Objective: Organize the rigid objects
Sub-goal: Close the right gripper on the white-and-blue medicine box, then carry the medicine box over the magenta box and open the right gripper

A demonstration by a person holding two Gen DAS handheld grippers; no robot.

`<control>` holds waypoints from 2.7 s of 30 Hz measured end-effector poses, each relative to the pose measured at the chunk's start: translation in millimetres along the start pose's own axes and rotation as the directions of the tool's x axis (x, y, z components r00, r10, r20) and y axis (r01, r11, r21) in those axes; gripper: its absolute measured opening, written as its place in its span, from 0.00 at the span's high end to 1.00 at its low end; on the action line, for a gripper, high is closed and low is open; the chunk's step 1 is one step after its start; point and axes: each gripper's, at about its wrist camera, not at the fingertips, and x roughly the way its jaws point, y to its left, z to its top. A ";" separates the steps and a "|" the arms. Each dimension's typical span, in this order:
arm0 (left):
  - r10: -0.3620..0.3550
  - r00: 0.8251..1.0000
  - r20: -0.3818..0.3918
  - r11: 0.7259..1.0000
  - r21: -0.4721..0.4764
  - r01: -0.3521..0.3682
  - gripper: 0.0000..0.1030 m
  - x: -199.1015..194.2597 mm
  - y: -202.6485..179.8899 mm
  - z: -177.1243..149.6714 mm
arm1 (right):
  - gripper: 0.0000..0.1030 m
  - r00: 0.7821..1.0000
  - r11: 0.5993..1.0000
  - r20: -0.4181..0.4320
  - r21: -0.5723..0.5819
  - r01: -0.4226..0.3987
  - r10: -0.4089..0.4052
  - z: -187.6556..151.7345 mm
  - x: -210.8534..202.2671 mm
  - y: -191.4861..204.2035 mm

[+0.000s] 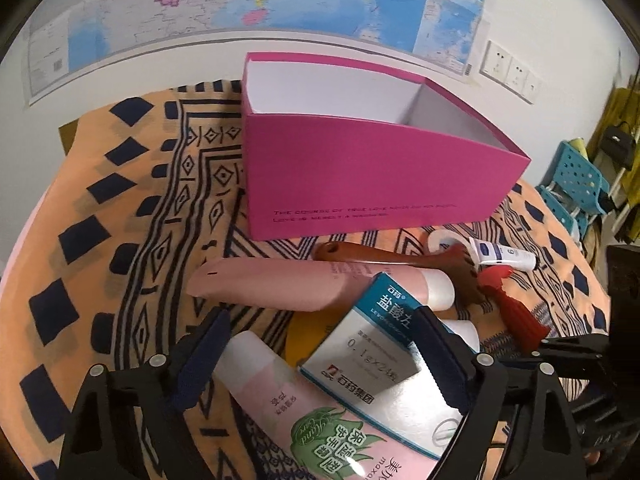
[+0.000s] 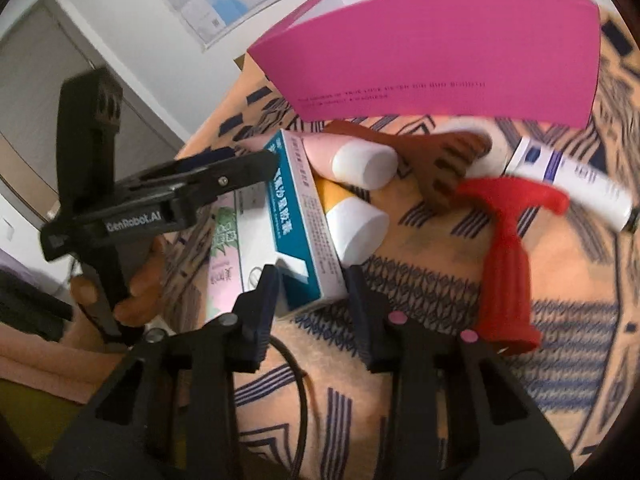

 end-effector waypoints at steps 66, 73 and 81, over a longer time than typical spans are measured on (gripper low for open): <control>-0.172 0.985 0.022 0.984 0.043 0.171 0.33 19.6 -39.9 154.2 | 0.67 0.947 0.995 0.310 -0.028 0.096 -0.083 162.0 -58.1 -46.5; -0.147 0.989 -0.031 0.989 0.005 0.147 0.33 50.2 -34.0 162.4 | 0.67 0.961 0.995 0.259 0.023 0.095 -0.098 178.4 -36.5 -70.2; -0.110 0.988 -0.110 0.993 -0.044 0.106 0.33 86.0 -26.0 167.6 | 0.66 0.961 0.985 0.217 0.067 0.160 -0.171 192.9 -14.4 -86.8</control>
